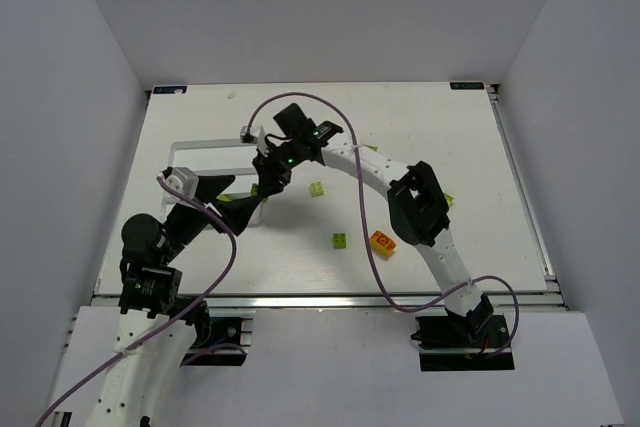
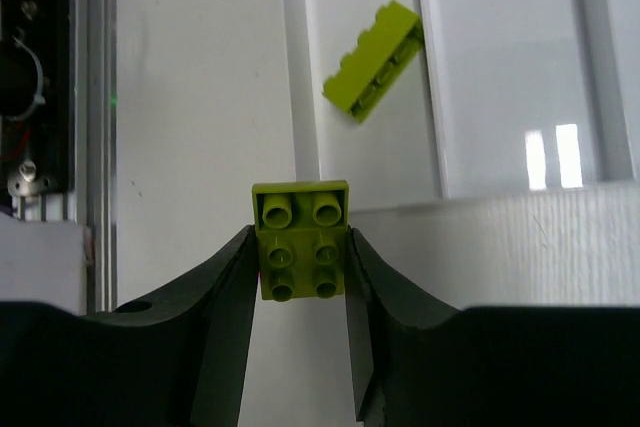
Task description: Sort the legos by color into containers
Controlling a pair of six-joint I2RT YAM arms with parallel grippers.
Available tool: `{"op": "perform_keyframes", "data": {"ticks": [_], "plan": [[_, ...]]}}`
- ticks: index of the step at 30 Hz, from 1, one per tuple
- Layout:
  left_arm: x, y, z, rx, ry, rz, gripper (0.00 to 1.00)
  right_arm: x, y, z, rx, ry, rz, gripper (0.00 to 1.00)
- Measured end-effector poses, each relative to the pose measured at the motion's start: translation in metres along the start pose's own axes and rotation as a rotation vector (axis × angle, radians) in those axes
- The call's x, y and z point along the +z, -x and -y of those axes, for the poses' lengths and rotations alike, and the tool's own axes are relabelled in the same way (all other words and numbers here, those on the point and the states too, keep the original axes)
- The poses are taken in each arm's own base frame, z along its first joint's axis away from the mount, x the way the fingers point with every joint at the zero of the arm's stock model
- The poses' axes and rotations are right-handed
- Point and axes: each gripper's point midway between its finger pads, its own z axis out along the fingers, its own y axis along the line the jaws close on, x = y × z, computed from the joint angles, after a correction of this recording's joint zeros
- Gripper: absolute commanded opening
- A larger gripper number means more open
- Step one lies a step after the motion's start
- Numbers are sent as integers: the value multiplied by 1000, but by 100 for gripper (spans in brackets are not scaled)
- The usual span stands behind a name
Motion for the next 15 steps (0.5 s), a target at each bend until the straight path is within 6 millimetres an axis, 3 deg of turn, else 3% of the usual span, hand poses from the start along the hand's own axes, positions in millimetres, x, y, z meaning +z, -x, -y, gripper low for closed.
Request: {"op": "perform_keyframes", "data": {"ticks": [5,8,13,15], "plan": [[1,-2,1,0,-12,-9,92,30,25,-8,-4,13,80,0],[2,-3,1,0,-15,-12,92,44,35,-10,-16,9,111,12],[2,-4,1,-1,-16,-15,92,63,26,-1,0,-36,98,23],[2,-4,1,-1,-17,-15,92,68,20,6,8,-67,86,37]]}}
